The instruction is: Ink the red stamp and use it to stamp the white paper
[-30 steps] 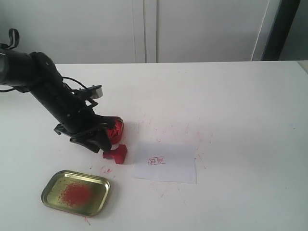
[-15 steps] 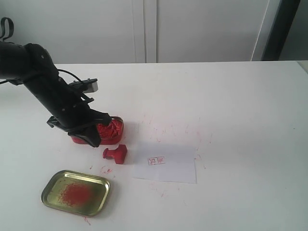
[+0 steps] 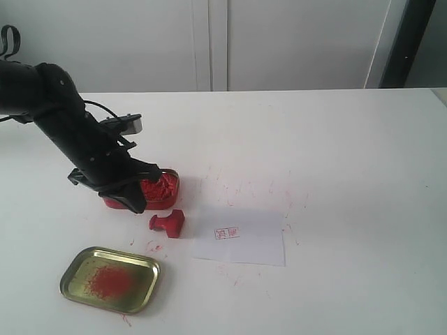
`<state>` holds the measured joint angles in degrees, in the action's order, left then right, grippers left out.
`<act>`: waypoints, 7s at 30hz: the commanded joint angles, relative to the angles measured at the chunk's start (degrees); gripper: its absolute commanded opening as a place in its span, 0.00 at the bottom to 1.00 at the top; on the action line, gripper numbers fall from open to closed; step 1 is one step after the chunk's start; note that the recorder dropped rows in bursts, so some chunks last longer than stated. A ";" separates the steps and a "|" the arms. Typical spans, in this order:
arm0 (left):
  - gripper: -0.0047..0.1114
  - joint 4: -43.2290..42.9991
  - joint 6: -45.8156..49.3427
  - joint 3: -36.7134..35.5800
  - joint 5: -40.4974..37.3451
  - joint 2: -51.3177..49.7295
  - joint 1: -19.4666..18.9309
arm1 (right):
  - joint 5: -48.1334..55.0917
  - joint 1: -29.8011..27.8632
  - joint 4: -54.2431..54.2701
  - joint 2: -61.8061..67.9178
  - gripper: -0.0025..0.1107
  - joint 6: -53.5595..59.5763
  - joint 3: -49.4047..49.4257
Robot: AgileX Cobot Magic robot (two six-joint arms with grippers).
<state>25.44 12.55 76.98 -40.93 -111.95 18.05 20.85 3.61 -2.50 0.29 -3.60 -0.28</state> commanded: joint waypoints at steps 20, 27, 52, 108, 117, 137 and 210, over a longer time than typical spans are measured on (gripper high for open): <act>0.04 -18.43 -16.89 -0.26 -4.47 10.86 -7.08 | -0.82 -0.27 -0.32 -0.29 0.02 -0.11 0.28; 0.04 -18.52 -16.39 -0.26 -7.54 13.30 -12.91 | -0.82 -0.27 -0.32 -0.29 0.02 -0.11 0.28; 0.04 -18.24 -4.56 -9.97 -11.51 23.48 -22.08 | -0.82 -0.27 -0.32 -0.29 0.02 -0.11 0.28; 0.04 -11.78 -2.27 -34.25 7.79 56.62 -21.96 | -0.82 -0.27 -0.32 -0.29 0.02 -0.11 0.28; 0.04 -10.94 -2.27 -56.35 20.90 74.85 -21.96 | -0.82 -0.27 -0.32 -0.29 0.02 -0.11 0.28; 0.04 -11.24 -2.05 -76.98 24.97 110.27 -21.96 | -0.82 -0.27 -0.32 -0.29 0.02 -1.30 0.28; 0.04 -21.66 -12.55 -76.98 27.03 111.95 -21.96 | -0.82 -0.27 -0.32 -0.29 0.02 -1.30 0.28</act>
<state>3.42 0.00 0.27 -14.22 -0.25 -3.86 20.85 3.61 -2.50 0.29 -4.85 -0.28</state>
